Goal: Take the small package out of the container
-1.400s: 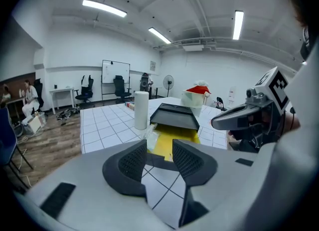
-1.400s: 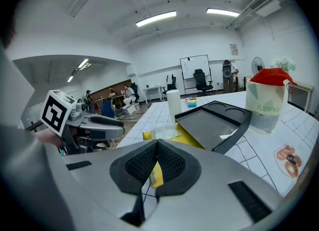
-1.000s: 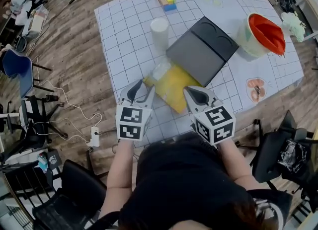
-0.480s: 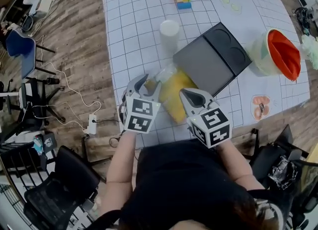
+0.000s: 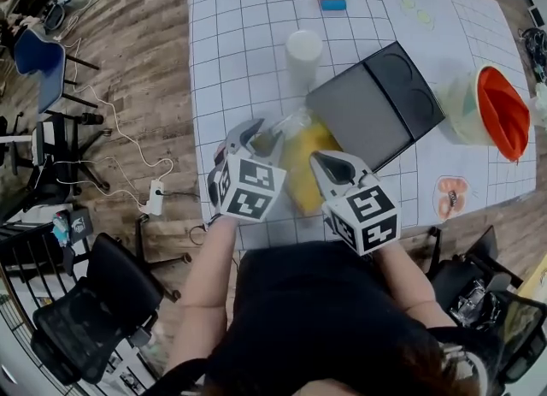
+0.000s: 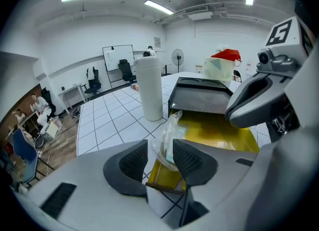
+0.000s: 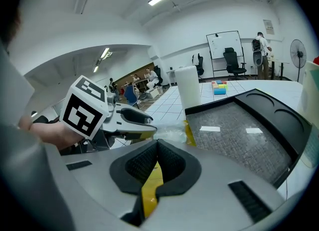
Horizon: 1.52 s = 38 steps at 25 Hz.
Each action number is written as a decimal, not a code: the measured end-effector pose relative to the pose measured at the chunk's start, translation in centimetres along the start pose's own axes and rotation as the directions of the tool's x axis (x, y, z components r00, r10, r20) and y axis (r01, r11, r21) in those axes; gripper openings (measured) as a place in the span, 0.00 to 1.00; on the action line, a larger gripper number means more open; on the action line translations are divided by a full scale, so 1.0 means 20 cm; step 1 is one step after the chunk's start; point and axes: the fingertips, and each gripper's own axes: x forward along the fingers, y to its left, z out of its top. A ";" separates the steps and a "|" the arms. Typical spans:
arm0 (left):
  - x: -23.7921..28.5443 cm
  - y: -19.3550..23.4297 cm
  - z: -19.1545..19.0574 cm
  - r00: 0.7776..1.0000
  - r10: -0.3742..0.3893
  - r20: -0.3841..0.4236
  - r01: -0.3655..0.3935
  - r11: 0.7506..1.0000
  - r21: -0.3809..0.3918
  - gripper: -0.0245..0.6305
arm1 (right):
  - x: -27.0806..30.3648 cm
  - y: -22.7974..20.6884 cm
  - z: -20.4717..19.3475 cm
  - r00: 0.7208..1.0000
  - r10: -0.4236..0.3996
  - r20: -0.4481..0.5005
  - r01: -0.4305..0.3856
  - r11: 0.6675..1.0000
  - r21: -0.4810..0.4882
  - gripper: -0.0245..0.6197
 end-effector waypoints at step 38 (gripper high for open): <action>-0.40 -0.05 0.09 0.977 -0.031 0.213 0.043 0.998 -0.053 0.10 | -0.13 0.07 -0.04 0.995 -0.091 0.046 0.090 0.996 0.019 0.06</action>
